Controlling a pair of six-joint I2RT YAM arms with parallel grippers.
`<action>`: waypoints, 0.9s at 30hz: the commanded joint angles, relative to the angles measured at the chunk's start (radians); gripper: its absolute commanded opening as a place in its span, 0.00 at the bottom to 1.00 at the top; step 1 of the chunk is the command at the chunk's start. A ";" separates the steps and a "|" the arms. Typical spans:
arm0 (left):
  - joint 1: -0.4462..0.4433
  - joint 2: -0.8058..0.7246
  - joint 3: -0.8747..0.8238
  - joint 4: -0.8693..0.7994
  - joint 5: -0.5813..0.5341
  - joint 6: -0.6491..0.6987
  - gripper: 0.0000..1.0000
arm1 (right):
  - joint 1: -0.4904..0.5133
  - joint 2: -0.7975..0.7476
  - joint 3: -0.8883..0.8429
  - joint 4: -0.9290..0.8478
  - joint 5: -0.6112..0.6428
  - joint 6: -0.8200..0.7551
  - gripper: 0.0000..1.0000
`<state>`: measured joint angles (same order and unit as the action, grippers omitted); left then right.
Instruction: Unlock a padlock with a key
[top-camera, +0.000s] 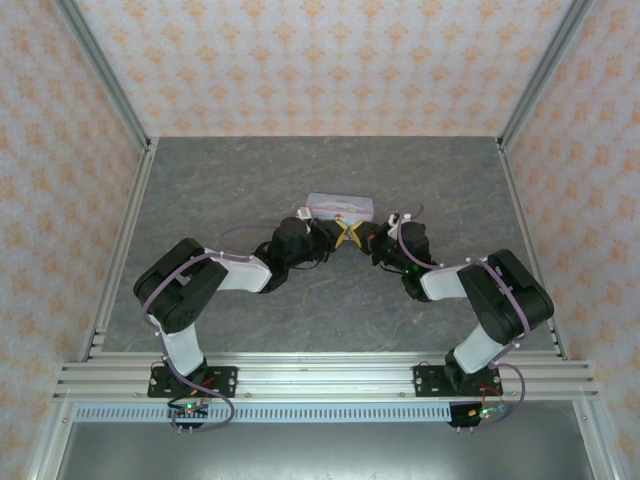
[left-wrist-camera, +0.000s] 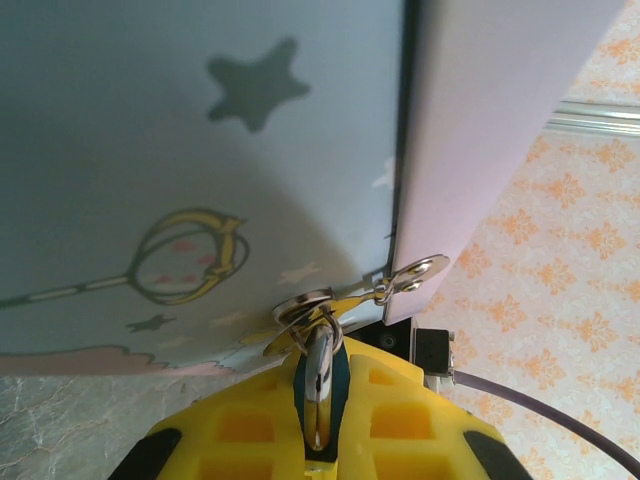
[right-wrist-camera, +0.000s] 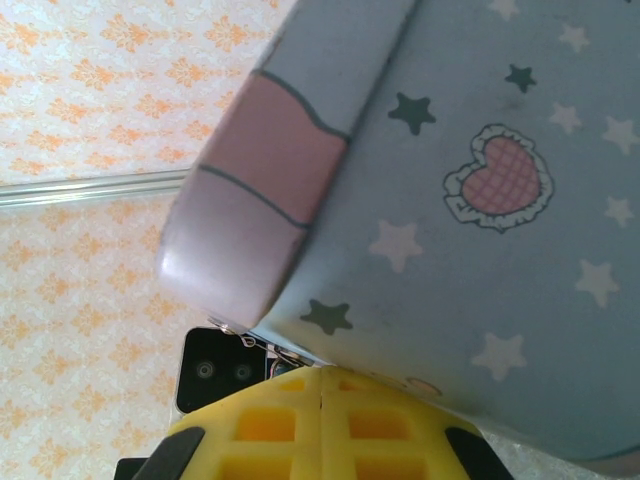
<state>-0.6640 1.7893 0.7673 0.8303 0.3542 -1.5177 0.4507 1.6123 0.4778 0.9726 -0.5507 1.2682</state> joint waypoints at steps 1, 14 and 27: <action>-0.092 -0.019 0.042 0.096 0.238 0.033 0.00 | 0.051 0.013 0.048 0.065 -0.102 0.014 0.00; -0.065 -0.019 -0.025 0.044 0.097 0.053 0.00 | 0.036 -0.082 0.017 -0.081 -0.052 -0.029 0.39; -0.019 -0.003 -0.039 0.010 0.110 0.131 0.00 | -0.018 -0.378 -0.004 -0.553 -0.046 -0.292 0.62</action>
<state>-0.6937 1.7889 0.7475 0.8379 0.4381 -1.4429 0.4416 1.3018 0.4526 0.5846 -0.5888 1.1107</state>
